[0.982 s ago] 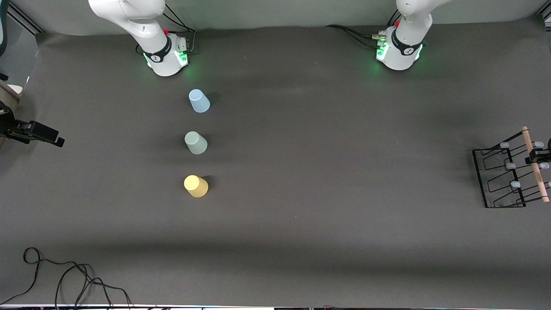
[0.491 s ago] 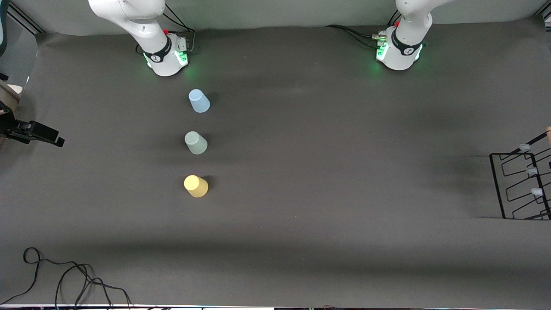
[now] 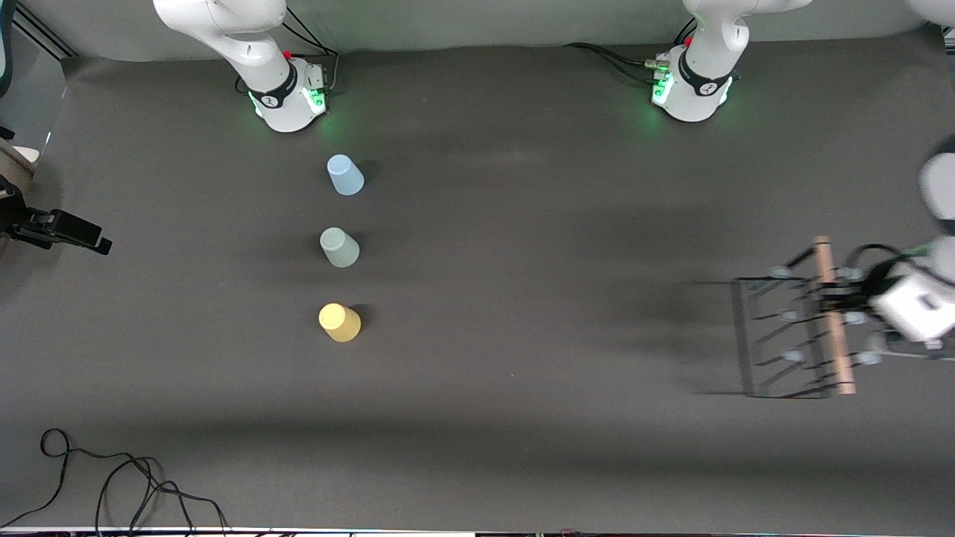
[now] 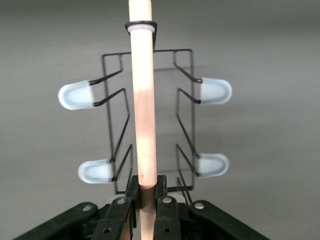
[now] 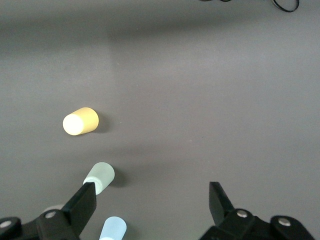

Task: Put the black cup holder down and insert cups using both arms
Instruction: 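Grasp the wooden rod of the rack with the left gripper, then carry the rack with the left gripper to the table's middle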

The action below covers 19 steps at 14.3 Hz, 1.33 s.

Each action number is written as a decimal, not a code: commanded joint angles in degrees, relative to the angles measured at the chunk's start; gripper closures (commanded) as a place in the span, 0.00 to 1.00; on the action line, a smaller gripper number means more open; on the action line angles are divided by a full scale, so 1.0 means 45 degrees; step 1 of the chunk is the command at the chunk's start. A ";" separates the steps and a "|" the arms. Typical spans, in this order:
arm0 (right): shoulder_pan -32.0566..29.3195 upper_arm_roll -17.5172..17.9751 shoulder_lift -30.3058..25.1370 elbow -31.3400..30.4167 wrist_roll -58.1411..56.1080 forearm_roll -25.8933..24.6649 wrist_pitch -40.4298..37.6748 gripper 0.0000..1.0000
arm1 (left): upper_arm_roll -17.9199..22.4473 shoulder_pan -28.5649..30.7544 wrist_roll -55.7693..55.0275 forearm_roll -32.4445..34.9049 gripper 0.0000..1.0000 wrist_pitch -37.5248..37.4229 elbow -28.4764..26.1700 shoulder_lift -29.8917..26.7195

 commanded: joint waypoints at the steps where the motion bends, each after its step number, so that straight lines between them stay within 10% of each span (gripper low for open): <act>1: -0.0027 -0.0015 0.0082 0.0231 -0.0046 0.0139 -0.0156 0.00 | 0.0286 -0.1884 -0.2468 0.0133 1.00 -0.0003 0.0054 -0.0218; 12: -0.0027 -0.0015 0.0082 0.0212 -0.0046 0.0139 -0.0156 0.00 | 0.0266 -0.8390 -0.9973 0.0504 1.00 0.2610 0.0657 0.1985; 19: -0.0027 -0.0015 0.0063 0.0212 -0.0046 0.0139 -0.0156 0.00 | -0.0476 -0.8980 -1.1791 0.0174 1.00 0.3786 0.1929 0.4313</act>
